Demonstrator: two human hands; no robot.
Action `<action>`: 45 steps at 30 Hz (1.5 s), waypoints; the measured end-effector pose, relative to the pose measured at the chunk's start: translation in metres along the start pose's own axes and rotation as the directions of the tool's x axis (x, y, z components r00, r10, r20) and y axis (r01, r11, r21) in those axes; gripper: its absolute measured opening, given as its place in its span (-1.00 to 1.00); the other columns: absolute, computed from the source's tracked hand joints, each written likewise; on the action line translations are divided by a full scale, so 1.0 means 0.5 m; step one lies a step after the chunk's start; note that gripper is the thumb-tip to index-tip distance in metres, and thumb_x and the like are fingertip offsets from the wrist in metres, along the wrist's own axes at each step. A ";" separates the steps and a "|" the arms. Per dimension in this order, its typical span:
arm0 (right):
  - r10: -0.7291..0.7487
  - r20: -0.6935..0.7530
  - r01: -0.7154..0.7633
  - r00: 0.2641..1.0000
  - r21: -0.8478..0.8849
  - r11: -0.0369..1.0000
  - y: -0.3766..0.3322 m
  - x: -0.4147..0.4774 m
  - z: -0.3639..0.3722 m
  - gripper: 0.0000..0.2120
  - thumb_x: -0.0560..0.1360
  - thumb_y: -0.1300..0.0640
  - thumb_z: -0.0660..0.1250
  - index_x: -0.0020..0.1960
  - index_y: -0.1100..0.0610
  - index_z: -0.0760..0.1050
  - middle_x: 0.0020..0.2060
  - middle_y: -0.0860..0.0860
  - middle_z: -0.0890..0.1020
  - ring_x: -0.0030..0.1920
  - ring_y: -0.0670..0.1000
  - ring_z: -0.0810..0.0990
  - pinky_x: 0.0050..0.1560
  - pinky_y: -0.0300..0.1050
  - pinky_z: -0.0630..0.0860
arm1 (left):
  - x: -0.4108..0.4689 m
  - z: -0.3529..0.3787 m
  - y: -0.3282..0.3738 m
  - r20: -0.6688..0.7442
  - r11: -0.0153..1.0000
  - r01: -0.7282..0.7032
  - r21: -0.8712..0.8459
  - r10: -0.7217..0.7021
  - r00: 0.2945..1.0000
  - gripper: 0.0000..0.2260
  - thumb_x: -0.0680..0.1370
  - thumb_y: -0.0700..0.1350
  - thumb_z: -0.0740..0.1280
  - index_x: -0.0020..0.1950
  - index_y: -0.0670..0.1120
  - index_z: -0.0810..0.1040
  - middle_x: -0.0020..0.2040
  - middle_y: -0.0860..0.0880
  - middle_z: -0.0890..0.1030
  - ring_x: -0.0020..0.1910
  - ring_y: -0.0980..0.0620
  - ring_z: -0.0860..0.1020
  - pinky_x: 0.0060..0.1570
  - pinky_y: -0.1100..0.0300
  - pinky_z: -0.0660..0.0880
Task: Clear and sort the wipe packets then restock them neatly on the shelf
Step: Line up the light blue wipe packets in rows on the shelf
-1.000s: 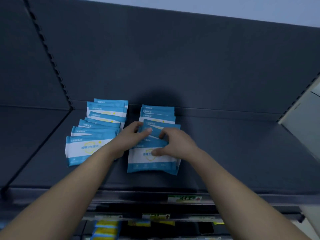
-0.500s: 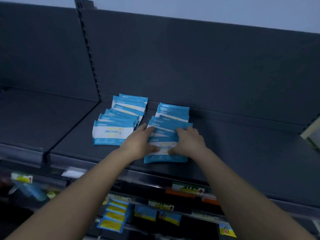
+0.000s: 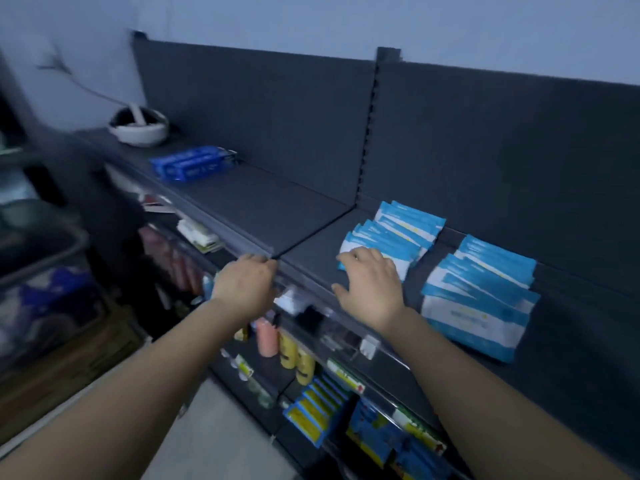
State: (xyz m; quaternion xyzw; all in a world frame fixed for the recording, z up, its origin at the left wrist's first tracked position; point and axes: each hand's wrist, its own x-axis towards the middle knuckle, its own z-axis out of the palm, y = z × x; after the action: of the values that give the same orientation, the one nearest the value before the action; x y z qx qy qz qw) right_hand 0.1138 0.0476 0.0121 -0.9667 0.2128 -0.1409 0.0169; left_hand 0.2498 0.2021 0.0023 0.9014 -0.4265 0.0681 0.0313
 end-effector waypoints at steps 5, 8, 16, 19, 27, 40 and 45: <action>-0.228 0.066 0.228 0.971 0.008 0.974 -0.190 0.053 0.057 -0.60 0.49 -0.07 0.32 0.27 0.06 0.42 0.17 0.05 0.49 0.24 0.12 0.39 0.18 0.01 0.31 | -0.103 -0.010 -0.197 0.026 0.964 0.232 0.132 -0.238 0.971 -0.71 0.53 -0.01 0.26 0.23 -0.03 0.47 0.19 -0.02 0.52 0.24 -0.07 0.42 0.09 0.08 0.44; -0.349 0.110 0.348 0.931 0.027 0.937 -0.309 0.088 0.095 -0.60 0.49 -0.05 0.31 0.28 0.06 0.42 0.17 0.05 0.50 0.25 0.12 0.40 0.20 -0.01 0.32 | -0.161 -0.018 -0.308 0.021 0.923 0.345 0.169 -0.354 0.935 -0.74 0.53 -0.01 0.25 0.20 -0.01 0.49 0.15 0.00 0.54 0.21 -0.06 0.44 0.02 0.06 0.45; -0.556 0.186 0.546 0.810 0.106 0.831 -0.617 0.182 0.163 -0.61 0.51 -0.04 0.31 0.29 0.05 0.42 0.19 0.06 0.49 0.28 0.13 0.38 0.24 0.03 0.31 | -0.273 -0.048 -0.577 -0.006 0.829 0.529 0.181 -0.537 0.843 -0.75 0.56 0.02 0.22 0.16 -0.04 0.51 0.16 -0.04 0.54 0.20 -0.07 0.44 0.04 0.08 0.44; -0.605 0.188 0.592 0.774 0.125 0.796 -0.725 0.223 0.192 -0.64 0.51 -0.04 0.30 0.27 0.05 0.43 0.17 0.05 0.49 0.26 0.12 0.38 0.23 0.01 0.32 | -0.300 -0.051 -0.677 0.000 0.796 0.571 0.198 -0.583 0.812 -0.72 0.54 -0.03 0.23 0.23 -0.05 0.49 0.14 -0.04 0.54 0.16 -0.07 0.44 -0.03 0.10 0.43; -0.666 0.173 0.648 0.726 0.154 0.746 -0.936 0.338 0.237 -0.63 0.50 -0.05 0.31 0.26 0.05 0.45 0.18 0.05 0.50 0.25 0.12 0.39 0.22 -0.01 0.33 | -0.321 -0.028 -0.887 0.026 0.726 0.661 0.190 -0.677 0.736 -0.79 0.54 -0.13 0.23 0.15 -0.04 0.51 0.03 -0.01 0.52 0.08 -0.05 0.44 -0.13 0.09 0.46; -0.731 0.339 0.738 0.592 0.137 0.661 -1.151 0.636 0.438 -0.58 0.51 -0.03 0.32 0.33 0.04 0.43 0.20 0.06 0.50 0.25 0.11 0.40 0.21 -0.01 0.35 | -0.164 0.127 -1.183 0.173 0.629 0.760 0.163 -0.777 0.605 -0.76 0.57 -0.12 0.21 0.21 -0.02 0.50 0.13 -0.02 0.54 0.18 -0.02 0.45 -0.02 0.10 0.48; -0.671 0.536 0.712 0.512 0.172 0.680 -1.198 0.719 0.553 -0.54 0.51 0.00 0.34 0.36 0.09 0.38 0.25 0.11 0.45 0.25 0.14 0.42 0.19 -0.02 0.41 | -0.106 0.213 -1.246 0.318 0.586 0.801 0.120 -0.788 0.528 -0.75 0.54 -0.10 0.26 0.22 -0.03 0.51 0.15 -0.03 0.54 0.16 -0.03 0.48 0.01 0.11 0.50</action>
State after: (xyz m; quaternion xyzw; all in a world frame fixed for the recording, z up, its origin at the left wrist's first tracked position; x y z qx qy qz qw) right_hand 0.7473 0.4347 -0.1025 -0.9663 -0.2002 0.1611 -0.0131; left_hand 0.7086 0.6255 -0.1098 0.9926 0.0304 -0.1179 0.0035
